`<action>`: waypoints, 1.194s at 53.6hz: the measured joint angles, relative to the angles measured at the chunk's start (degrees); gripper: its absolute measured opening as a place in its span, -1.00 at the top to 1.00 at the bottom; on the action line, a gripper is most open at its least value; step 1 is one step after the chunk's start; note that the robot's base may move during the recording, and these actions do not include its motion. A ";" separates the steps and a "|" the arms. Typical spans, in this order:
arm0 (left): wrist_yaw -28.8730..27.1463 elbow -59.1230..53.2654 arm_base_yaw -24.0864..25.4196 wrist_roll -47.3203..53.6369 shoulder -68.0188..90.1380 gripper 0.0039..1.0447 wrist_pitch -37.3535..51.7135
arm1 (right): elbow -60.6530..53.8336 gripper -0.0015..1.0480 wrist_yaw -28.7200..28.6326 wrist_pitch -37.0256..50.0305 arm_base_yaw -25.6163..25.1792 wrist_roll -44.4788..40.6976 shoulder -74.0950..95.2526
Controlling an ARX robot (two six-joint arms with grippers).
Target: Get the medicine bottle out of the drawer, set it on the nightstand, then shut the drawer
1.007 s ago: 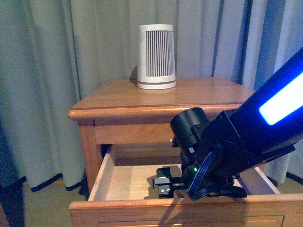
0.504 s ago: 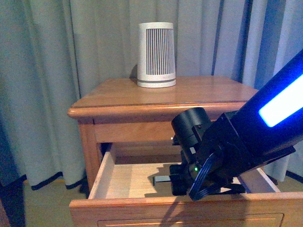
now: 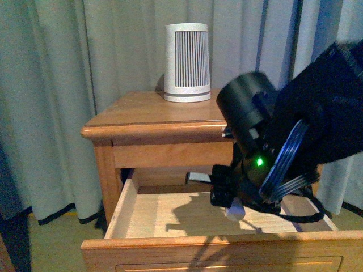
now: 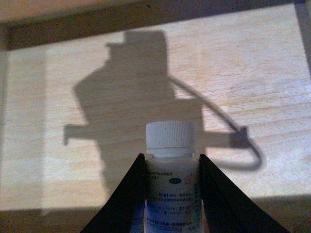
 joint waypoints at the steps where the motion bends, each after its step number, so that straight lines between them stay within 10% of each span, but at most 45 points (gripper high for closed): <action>1: 0.02 0.00 0.00 0.00 0.00 -0.87 0.00 | -0.61 0.46 -0.02 -0.44 0.28 0.46 -1.51; 23: 0.02 0.00 0.00 0.00 0.00 -0.87 0.00 | 0.09 0.46 5.27 3.52 -1.44 -9.81 -20.44; 56: 0.00 0.00 0.00 0.00 0.00 -0.87 0.00 | 30.34 0.46 10.75 -1.29 -10.38 -20.87 6.56; 64: 0.00 0.00 0.00 0.00 0.00 -0.87 0.00 | 30.36 0.03 11.13 1.05 -10.73 -21.11 7.50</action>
